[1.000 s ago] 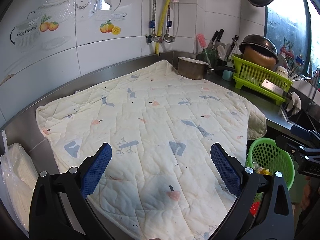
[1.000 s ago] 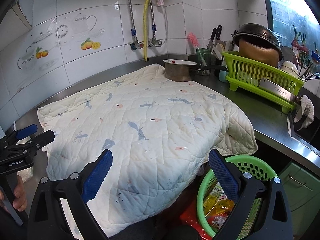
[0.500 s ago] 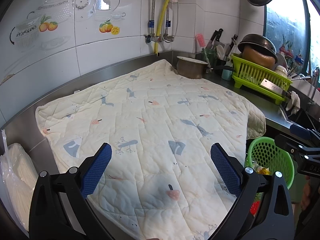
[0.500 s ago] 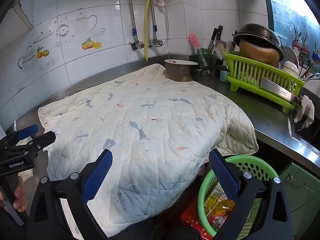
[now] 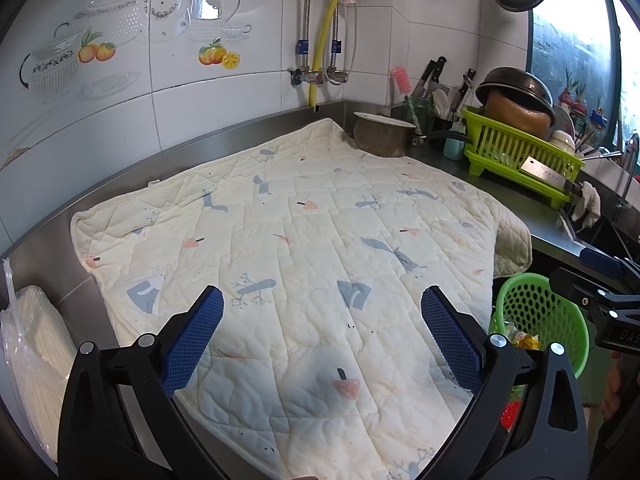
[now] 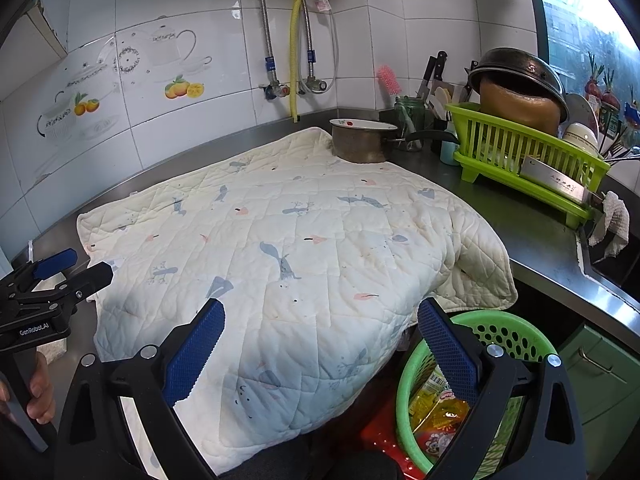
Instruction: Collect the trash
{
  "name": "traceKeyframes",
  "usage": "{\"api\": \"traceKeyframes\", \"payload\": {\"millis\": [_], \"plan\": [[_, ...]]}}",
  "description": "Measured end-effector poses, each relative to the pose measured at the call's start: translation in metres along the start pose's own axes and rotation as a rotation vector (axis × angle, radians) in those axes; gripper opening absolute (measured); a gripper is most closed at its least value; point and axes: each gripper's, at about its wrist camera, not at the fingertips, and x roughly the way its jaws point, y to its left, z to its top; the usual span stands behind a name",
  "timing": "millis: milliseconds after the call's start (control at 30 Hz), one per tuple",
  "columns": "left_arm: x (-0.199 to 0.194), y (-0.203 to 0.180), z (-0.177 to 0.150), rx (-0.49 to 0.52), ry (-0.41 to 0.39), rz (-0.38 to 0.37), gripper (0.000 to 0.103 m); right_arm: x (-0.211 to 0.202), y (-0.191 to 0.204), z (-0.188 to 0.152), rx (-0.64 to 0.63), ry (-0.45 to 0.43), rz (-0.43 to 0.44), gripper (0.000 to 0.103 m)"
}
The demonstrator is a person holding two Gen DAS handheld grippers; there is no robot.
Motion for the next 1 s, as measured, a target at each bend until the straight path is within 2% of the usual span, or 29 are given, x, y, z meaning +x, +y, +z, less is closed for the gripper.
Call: {"api": "traceKeyframes", "payload": {"millis": [1000], "plan": [[0.0003,-0.0005,-0.0011,-0.001,0.002,0.003,0.098,0.0003,0.0044,-0.0002,-0.006,0.000,0.010,0.094]]}}
